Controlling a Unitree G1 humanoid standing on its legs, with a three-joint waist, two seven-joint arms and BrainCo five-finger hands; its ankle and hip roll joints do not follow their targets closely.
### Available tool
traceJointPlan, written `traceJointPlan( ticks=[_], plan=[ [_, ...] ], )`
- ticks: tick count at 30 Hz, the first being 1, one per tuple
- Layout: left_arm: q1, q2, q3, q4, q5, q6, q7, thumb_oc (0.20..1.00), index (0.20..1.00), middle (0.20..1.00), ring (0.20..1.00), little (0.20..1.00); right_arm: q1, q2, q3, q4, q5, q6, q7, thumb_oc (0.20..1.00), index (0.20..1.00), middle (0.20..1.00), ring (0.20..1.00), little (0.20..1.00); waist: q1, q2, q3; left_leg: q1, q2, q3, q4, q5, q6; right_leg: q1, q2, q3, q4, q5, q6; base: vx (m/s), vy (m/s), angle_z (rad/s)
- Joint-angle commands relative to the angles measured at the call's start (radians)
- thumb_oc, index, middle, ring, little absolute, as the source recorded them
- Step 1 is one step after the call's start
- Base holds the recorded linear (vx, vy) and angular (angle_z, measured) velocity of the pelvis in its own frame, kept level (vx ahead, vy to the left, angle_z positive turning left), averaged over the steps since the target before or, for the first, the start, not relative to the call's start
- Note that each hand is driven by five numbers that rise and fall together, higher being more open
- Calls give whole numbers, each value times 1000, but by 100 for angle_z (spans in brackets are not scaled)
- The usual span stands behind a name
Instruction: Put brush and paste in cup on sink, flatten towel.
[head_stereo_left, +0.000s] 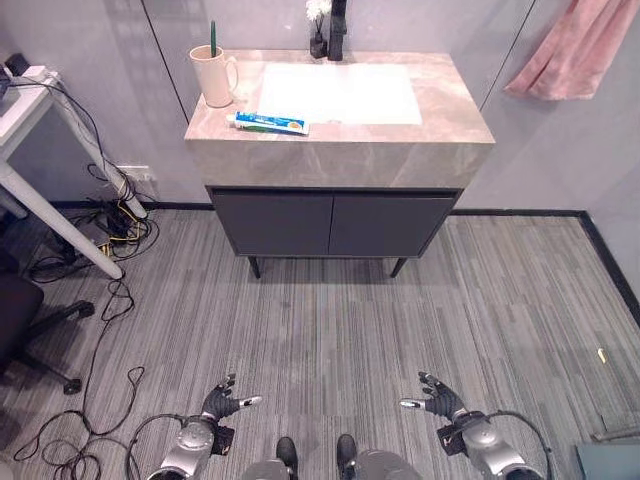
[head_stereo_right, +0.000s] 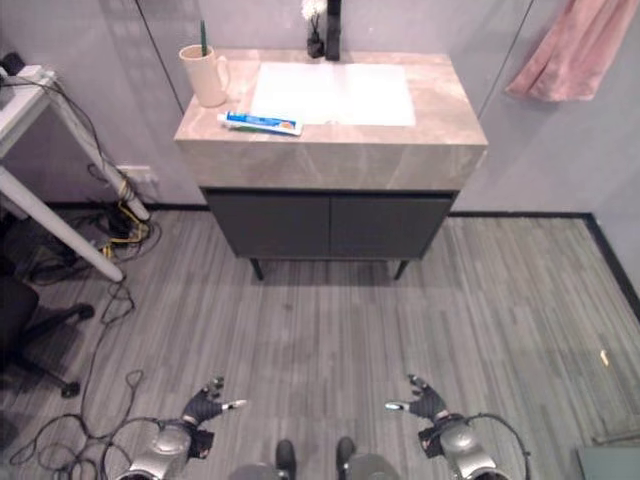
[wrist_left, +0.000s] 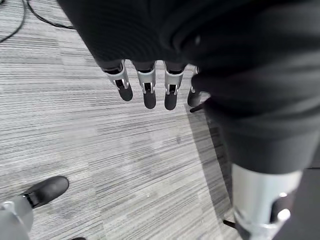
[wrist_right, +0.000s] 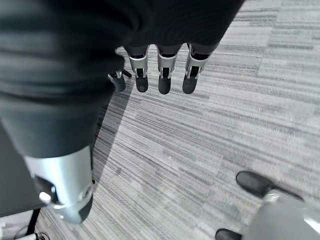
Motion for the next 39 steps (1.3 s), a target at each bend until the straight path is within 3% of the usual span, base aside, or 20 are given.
traceJointPlan(
  ticks=[1, 2, 5, 8, 9, 10, 11, 13, 15, 18, 20, 22, 23, 27, 30, 32, 35, 36, 37, 39],
  plan=[
    [-10, -23, 7, 51, -24, -16, 30, 1000, 1000, 1000, 1000, 1000, 31, -50, 26, -42, -6, -40, -26, 1000, 1000, 1000, 1000, 1000, -3, -23, -29, -105, 81, 2, 326, 64, -86, 60, -29, -46, -58, 91, 74, 26, -181, -2],
    [-23, -26, 3, 59, -35, -16, 32, 1000, 1000, 1000, 1000, 1000, 36, -55, 32, -55, 2, -37, -19, 1000, 1000, 1000, 1000, 1000, 4, -34, -6, -162, 88, -23, 415, 142, -116, 92, -24, -54, -98, 105, 63, 14, -129, 8],
    [-22, -26, 6, 68, -46, -15, 33, 1000, 1000, 1000, 1000, 1000, 58, -65, 43, -69, 0, -34, -7, 1000, 1000, 1000, 1000, 1000, -2, -34, -7, -185, 102, -8, 402, 162, -118, 119, -25, -67, -148, 110, 60, 92, -60, 23],
    [-24, -25, 29, 99, -54, -18, 43, 1000, 1000, 1000, 1000, 1000, 63, -81, 70, -78, -59, -31, -14, 1000, 1000, 1000, 1000, 1000, 2, -29, -13, -185, 125, 48, 162, 144, -101, 170, -32, -67, -213, 112, 72, 219, 68, 31],
    [-23, -27, 36, 107, -57, -22, 51, 1000, 1000, 1000, 1000, 1000, 64, -81, 73, -74, -68, -34, -18, 1000, 1000, 1000, 1000, 1000, 7, -23, -18, -185, 123, 43, 82, 160, -98, 178, -26, -59, -223, 113, 77, 270, 142, 35],
    [-21, -32, 44, 118, -66, -24, 58, 1000, 1000, 1000, 1000, 1000, 66, -79, 77, -63, -77, -36, -24, 1000, 1000, 1000, 1000, 1000, 11, -10, -21, -189, 132, 47, -7, 215, -106, 192, -18, -54, -236, 108, 82, 181, 99, 25],
    [-21, -32, 44, 118, -66, -24, 58, 1000, 1000, 1000, 1000, 1000, 66, -79, 77, -62, -77, -37, -24, 1000, 1000, 1000, 1000, 1000, 11, -12, -20, -182, 129, 49, -19, 221, -107, 195, -20, -53, -237, 108, 82, 214, 117, 0],
    [-15, -38, 77, 122, -132, -30, 55, 1000, 1000, 1000, 1000, 1000, 65, -77, 87, -43, -104, -36, -37, 1000, 1000, 1000, 1000, 1000, 15, 5, -29, -203, 173, 92, -178, 294, -124, 238, -20, -33, -254, 90, 96, 391, 178, -28],
    [-12, -35, 88, 118, -145, -31, 54, 1000, 1000, 1000, 1000, 1000, 60, -72, 88, -32, -104, -34, -37, 1000, 1000, 1000, 1000, 1000, 18, 10, -34, -216, 185, 102, -178, 298, -130, 255, -19, -23, -252, 80, 100, 366, 154, -32],
    [13, -26, 115, 105, -167, -32, 53, 1000, 1000, 1000, 1000, 1000, 57, -52, 107, -24, -124, -23, -24, 1000, 1000, 1000, 1000, 1000, 44, 18, -72, -177, 175, 69, -178, 302, -106, 303, -32, 26, -243, 43, 115, 420, 225, -54],
    [11, -15, 115, 90, -181, -33, 53, 1000, 1000, 1000, 1000, 1000, 57, -42, 118, -36, -133, -20, -14, 1000, 1000, 1000, 1000, 1000, 50, 7, -83, -162, 155, 81, -159, 299, -94, 319, -66, 42, -219, 46, 129, 332, 228, -86],
    [11, -2, 107, 64, -175, -34, 49, 1000, 1000, 1000, 1000, 1000, 57, -36, 124, -45, -147, -17, 0, 1000, 1000, 1000, 1000, 1000, 53, -14, -84, -178, 101, 96, -73, 245, -58, 305, -126, 59, -143, 119, 167, 281, 237, -54],
    [10, -2, 107, 64, -175, -34, 49, 1000, 1000, 1000, 1000, 1000, 57, -37, 124, -45, -147, -17, 0, 1000, 1000, 1000, 1000, 1000, 55, -12, -86, -182, 104, 97, -72, 245, -58, 302, -123, 60, -143, 122, 166, 173, 164, -7],
    [15, 11, 81, 24, -142, -27, 35, 1000, 1000, 1000, 1000, 1000, 59, -44, 126, -96, -168, -8, 12, 1000, 1000, 1000, 1000, 1000, 50, -14, -89, -161, 29, 99, -21, 159, -4, 235, -183, 78, 23, 350, 202, 250, 270, 15],
    [9, 18, 71, 33, -113, -19, 31, 1000, 1000, 1000, 1000, 1000, 48, -44, 126, -122, -171, -7, 15, 1000, 1000, 1000, 1000, 1000, 42, 15, -72, -94, 13, 97, -54, 134, 31, 158, -193, 70, 191, 455, 190, 214, 266, 20],
    [5, 21, 70, 41, -107, -17, 33, 1000, 1000, 1000, 1000, 1000, 38, -42, 133, -126, -175, -7, 14, 1000, 1000, 1000, 1000, 1000, 38, 25, -60, -74, 14, 102, -62, 125, 39, 125, -192, 48, 249, 458, 189, 157, 195, -6],
    [6, 25, 87, 83, -93, -9, 35, 1000, 1000, 1000, 1000, 1000, 35, -43, 145, -175, -190, -11, 23, 1000, 1000, 1000, 1000, 1000, 23, 34, -47, 21, 4, 120, -104, 91, 45, 37, -202, -66, 236, 351, 184, 227, 148, -15],
    [6, 25, 87, 83, -93, -9, 35, 1000, 1000, 1000, 1000, 1000, 35, -43, 145, -175, -190, -11, 23, 1000, 1000, 1000, 1000, 1000, 23, 34, -47, 21, 5, 120, -104, 91, 45, 36, -201, -66, 236, 351, 184, 231, 15, -41],
    [11, 23, 97, 97, -94, -9, 31, 1000, 1000, 1000, 1000, 1000, 36, -43, 149, -189, -189, -14, 30, 1000, 1000, 1000, 1000, 1000, 29, 35, -49, 52, 16, 131, -121, 79, 30, 18, -245, -154, 130, 297, 184, 241, -62, -9],
    [10, 20, 97, 107, -92, -10, 29, 1000, 1000, 1000, 1000, 1000, 38, -46, 156, -191, -199, -15, 32, 1000, 1000, 1000, 1000, 1000, 18, 30, -44, 70, 21, 116, -120, 71, 14, -4, -243, -145, 14, 288, 189, 274, -136, -2]
  ],
)
